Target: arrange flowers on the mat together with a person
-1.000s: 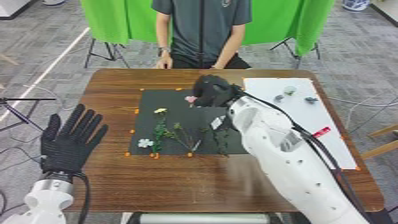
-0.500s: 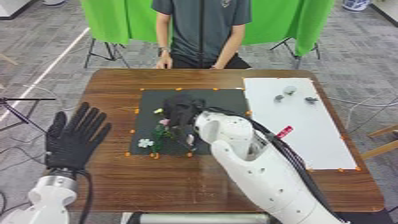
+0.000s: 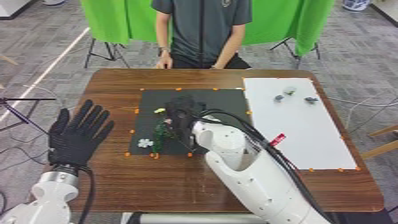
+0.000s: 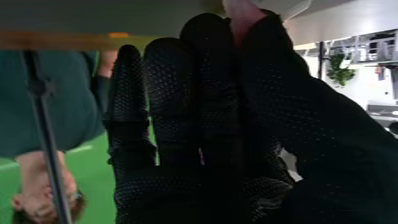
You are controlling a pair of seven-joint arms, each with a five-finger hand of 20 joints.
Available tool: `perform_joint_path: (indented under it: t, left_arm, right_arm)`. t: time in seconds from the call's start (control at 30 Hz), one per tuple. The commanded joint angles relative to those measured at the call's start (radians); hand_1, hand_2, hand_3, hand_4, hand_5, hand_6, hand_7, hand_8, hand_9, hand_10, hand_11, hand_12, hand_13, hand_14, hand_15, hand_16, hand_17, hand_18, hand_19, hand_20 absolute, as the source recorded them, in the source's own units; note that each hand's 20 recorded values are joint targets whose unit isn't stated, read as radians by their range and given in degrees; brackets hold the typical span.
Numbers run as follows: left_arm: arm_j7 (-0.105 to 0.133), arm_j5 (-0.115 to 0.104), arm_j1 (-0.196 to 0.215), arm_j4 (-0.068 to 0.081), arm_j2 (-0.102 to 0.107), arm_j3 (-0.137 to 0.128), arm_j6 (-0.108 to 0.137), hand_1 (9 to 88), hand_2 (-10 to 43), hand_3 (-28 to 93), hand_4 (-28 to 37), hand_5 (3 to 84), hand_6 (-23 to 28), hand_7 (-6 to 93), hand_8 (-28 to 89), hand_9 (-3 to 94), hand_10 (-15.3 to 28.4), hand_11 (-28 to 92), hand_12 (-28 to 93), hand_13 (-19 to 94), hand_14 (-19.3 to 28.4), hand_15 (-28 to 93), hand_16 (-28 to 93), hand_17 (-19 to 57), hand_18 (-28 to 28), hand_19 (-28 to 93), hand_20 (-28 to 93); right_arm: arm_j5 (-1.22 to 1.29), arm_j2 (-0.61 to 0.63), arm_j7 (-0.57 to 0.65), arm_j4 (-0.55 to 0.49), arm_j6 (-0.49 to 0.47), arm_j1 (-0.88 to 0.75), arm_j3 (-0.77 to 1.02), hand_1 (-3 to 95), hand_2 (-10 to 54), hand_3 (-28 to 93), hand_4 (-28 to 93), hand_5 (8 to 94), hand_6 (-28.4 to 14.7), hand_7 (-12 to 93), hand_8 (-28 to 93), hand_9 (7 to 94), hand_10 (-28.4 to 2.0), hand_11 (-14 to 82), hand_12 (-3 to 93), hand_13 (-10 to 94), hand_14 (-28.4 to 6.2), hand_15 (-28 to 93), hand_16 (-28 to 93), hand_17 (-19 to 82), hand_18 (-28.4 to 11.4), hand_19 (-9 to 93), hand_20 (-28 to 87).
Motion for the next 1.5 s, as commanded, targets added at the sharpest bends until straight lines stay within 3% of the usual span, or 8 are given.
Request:
perform_joint_path:
  t: [0.03,0.7,0.83,0.97,1.1,1.2,1.4,1.5]
  left_arm:
    - [-0.014,-0.016,0.014,-0.004,-0.008,-0.004,0.008,24.9,17.6,66,-28.3,40.9,6.2,5.6,-8,35.1,12.7,11,8,27,11.3,12,-3,-3.7,12.2,23,12]
    - [-0.010,-0.045,0.017,-0.003,-0.017,0.002,0.000,24.7,16.6,68,-28.3,41.6,6.3,5.7,-8,35.5,12.7,11,8,27,12.3,14,-3,-3.8,12.3,23,12]
    - [0.007,-0.084,0.022,-0.006,-0.020,-0.003,0.025,24.6,16.2,68,-28.3,41.6,6.3,5.8,-8,35.5,12.7,11,8,27,12.3,14,-3,-3.9,12.3,24,12]
    - [0.015,-0.072,0.030,-0.015,-0.014,-0.019,0.029,24.4,16.0,68,-28.3,41.9,6.4,5.9,-8,35.7,12.9,11,8,27,12.4,14,-3,-3.9,12.5,24,12]
    - [-0.004,-0.071,0.023,-0.007,-0.021,-0.005,0.020,24.1,15.6,69,-28.3,42.0,6.4,5.9,-8,35.9,13.0,11,8,27,12.4,14,-3,-3.9,12.6,24,12]
    - [0.033,-0.061,0.013,-0.006,-0.009,0.018,0.043,25.1,16.1,72,-28.3,42.1,6.4,6.0,-8,36.1,13.0,11,8,27,12.3,14,-3,-3.8,12.6,24,12]
    - [0.017,-0.043,0.003,0.004,-0.010,0.009,0.009,25.6,15.8,74,-28.3,42.4,6.2,6.7,-8,36.4,12.6,11,8,28,12.2,13,-3,-3.4,12.5,24,12]
    - [0.037,-0.054,0.009,-0.002,-0.008,0.011,0.010,25.7,15.7,74,-28.3,42.4,6.2,6.7,-8,36.5,12.7,11,8,28,12.1,13,-3,-3.2,12.5,23,12]
  right_arm:
    - [0.088,0.001,0.069,-0.002,-0.034,-0.017,0.004,55.3,-8.8,71,-28,70.0,1.3,40,-4,79.9,-9.3,23.6,49.9,61,-9.6,59,41,26,-18.7,69,26]
    - [0.171,0.002,0.138,-0.004,0.026,-0.040,0.001,52.6,-9.5,73,-28,61.1,-0.3,28,-8,76.2,-9.6,14.0,41.2,59,-9.4,56,38,26,-18.5,68,21]
    - [0.172,0.005,0.139,-0.022,-0.011,-0.058,0.004,47.7,-9.5,76,-28,60.7,-0.5,25,-11,71.9,-10.9,22.3,32.5,59,-10.8,59,31,25,-18.8,69,20]
    - [0.186,0.009,0.115,-0.019,0.036,-0.068,0.001,45.7,-9.5,77,-28,60.3,-0.6,24,-16,70.4,-11.6,24.7,29.4,59,-11.1,61,28,25,-19.0,69,20]
    - [0.207,0.017,0.123,-0.033,0.059,-0.072,0.005,42.4,-9.5,79,-28,58.8,-1.5,23,-16,67.7,-12.7,27.4,21.0,58,-11.4,60,26,25,-19.2,70,19]
    - [0.175,0.023,0.098,-0.039,0.044,-0.075,0.015,40.9,-8.6,80,-28,57.9,-2.1,22,-15,66.6,-13.5,26.3,19.8,58,-11.6,60,26,25,-19.5,70,20]
    - [0.195,0.015,0.115,-0.028,0.049,-0.064,0.027,40.0,-8.2,81,-28,54.9,-2.7,21,-15,63.0,-13.9,23.1,18.3,58,-11.7,59,24,25,-19.9,71,20]
    - [0.236,0.046,0.198,-0.088,0.035,-0.063,0.012,39.9,-8.2,81,-28,54.4,-4.0,20,-14,62.2,-14.4,21.7,17.2,59,-11.7,58,23,26,-19.9,72,20]
